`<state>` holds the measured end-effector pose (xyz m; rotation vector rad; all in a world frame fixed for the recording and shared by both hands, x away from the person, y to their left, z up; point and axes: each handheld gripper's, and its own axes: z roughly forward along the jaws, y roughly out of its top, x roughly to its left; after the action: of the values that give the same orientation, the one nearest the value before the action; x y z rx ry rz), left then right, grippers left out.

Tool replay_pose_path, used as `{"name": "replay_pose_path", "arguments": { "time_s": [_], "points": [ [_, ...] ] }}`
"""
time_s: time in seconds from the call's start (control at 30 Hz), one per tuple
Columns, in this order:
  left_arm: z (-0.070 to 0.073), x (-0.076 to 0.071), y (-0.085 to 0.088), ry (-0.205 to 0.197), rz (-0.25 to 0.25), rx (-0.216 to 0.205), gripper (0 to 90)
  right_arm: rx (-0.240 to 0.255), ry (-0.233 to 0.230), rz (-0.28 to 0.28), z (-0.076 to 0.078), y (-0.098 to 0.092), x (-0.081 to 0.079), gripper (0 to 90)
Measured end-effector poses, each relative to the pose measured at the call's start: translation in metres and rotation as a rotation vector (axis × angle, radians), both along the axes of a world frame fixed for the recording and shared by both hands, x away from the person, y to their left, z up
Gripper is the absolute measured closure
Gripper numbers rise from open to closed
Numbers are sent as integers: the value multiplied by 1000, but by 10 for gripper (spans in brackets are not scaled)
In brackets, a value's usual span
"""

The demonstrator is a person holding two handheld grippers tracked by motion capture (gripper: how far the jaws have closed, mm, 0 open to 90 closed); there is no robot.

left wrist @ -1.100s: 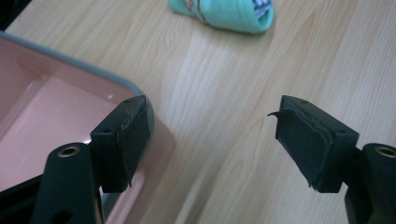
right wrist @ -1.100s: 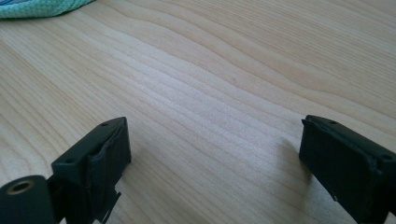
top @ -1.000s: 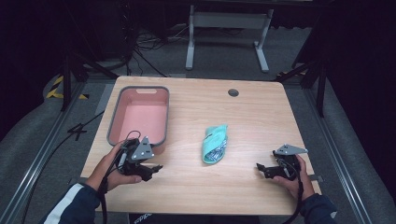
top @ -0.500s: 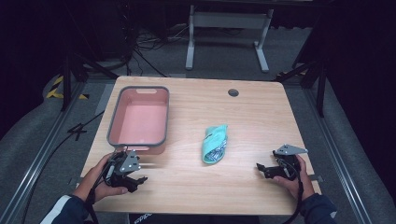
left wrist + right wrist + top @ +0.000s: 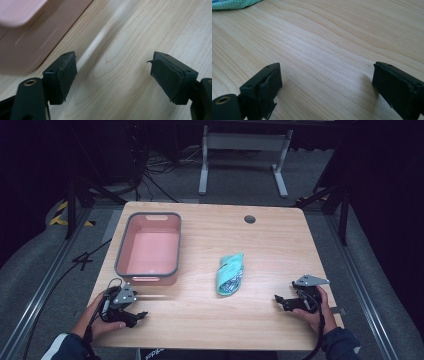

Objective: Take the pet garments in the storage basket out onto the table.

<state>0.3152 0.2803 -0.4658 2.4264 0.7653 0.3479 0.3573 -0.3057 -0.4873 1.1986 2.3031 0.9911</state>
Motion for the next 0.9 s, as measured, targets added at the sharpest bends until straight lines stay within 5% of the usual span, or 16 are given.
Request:
{"name": "replay_pose_path", "arguments": {
  "time_s": [0.23, 0.43, 0.9],
  "points": [
    [-11, 1, 21, 32, 47, -108, 173, 0, 0, 0, 0, 0, 0, 93],
    [-17, -2, 24, -11, 63, -159, 137, 6, 1, -3, 0, 0, -1, 93],
    [-17, -3, 24, -8, 77, -155, 137, 5, -1, -7, 0, 0, -1, 93]
  ]
}}
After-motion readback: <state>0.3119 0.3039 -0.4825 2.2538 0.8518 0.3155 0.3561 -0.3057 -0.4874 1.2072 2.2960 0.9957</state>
